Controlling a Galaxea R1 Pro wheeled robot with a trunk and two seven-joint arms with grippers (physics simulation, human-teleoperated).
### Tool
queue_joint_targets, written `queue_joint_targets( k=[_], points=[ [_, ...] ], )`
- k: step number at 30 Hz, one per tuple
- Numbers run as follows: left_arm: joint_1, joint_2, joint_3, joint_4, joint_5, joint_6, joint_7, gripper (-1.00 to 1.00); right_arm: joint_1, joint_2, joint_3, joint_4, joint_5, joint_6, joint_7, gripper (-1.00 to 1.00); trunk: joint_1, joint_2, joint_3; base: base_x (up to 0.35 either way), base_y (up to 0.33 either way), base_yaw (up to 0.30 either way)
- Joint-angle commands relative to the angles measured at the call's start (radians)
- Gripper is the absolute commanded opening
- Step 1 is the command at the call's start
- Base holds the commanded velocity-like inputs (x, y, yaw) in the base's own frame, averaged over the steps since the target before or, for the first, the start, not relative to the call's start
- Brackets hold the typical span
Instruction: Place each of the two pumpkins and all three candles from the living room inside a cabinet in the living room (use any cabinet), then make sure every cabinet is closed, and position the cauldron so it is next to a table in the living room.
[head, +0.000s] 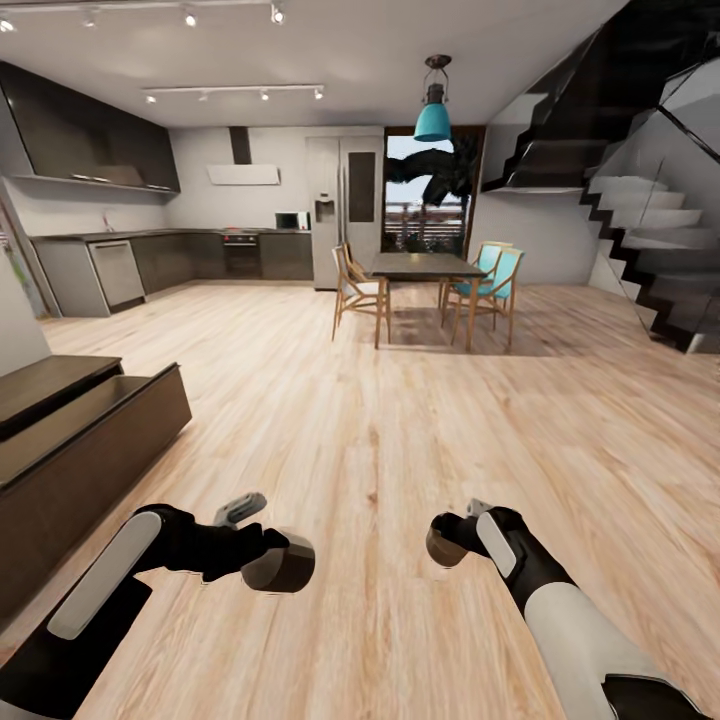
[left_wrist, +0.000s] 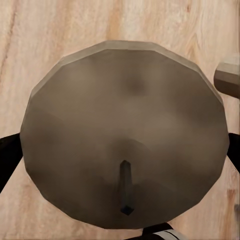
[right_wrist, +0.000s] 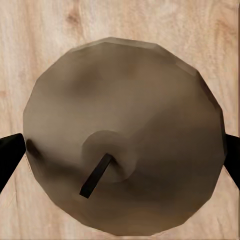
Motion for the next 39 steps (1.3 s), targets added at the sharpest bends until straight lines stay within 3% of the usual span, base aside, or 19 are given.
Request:
queue_joint_targets(
  k=[1, 39],
  points=[
    [-0.001, 0.001, -0.001, -0.001, 0.01, 0.001, 0.009, -1.0, 0.0, 0.001, -0.004, -0.002, -0.012, 0.003, -0.008, -1.0, 0.0, 0.0, -0.001, 0.296, -0.131, -0.015],
    [-0.001, 0.001, -0.002, -0.001, 0.01, 0.001, 0.009, -1.0, 0.0, 0.002, -0.002, -0.001, -0.012, 0.003, -0.009, -1.0, 0.0, 0.0, -0.001, 0.318, -0.023, 0.0]
  ],
)
